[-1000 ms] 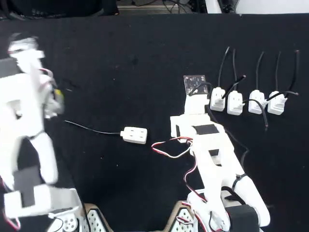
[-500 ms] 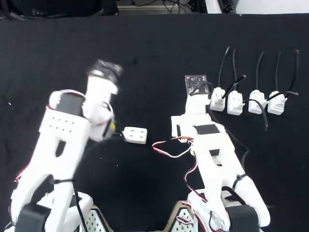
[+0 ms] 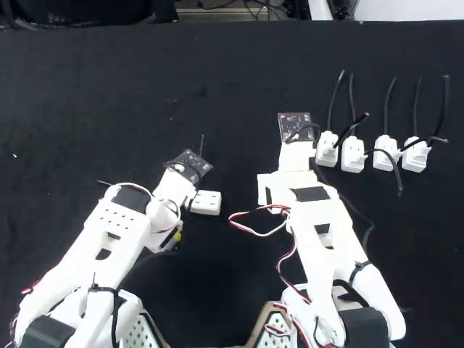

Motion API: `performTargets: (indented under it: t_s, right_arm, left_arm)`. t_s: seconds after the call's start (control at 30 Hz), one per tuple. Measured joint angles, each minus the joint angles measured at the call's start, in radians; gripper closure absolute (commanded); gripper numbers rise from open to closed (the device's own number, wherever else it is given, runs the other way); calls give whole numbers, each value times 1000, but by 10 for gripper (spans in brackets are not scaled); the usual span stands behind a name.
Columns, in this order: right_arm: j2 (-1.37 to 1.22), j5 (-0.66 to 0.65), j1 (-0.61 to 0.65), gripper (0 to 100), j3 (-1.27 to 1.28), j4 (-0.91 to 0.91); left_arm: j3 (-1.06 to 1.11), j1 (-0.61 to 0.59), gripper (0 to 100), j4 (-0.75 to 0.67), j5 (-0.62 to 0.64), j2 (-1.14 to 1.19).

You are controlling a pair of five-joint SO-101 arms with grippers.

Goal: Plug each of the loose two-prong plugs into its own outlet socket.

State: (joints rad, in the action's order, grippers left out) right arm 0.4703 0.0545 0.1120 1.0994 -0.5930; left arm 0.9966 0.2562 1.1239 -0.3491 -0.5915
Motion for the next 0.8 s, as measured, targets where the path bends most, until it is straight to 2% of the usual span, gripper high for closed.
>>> performTargets:
  t_s: [0.1,0.23,0.33,0.43,0.53,0.6,0.7,0.8]
  right_arm:
    - [0,0,0,786,0,0]
    - [0,0,0,786,0,0]
    - [0,0,0,786,0,0]
    - [0,0,0,787,0,0]
    - [0,-29,0,787,-17,-3]
    - [0,-81,11,785,-46,-38]
    - [0,-192,110,783,-94,-126]
    - [0,-391,250,783,-107,-198]
  left_arm:
    - [0,3,766,15,-5,0]
    - [-54,-20,766,114,-21,-38]
    - [-126,-112,766,170,-68,-87]
    - [-144,-253,766,173,-98,-133]
    - [-126,-408,766,106,-94,-169]
    - [-58,-505,766,12,-58,-189]
    - [75,-609,766,-147,32,-207]
    - [193,-674,766,-282,141,-210]
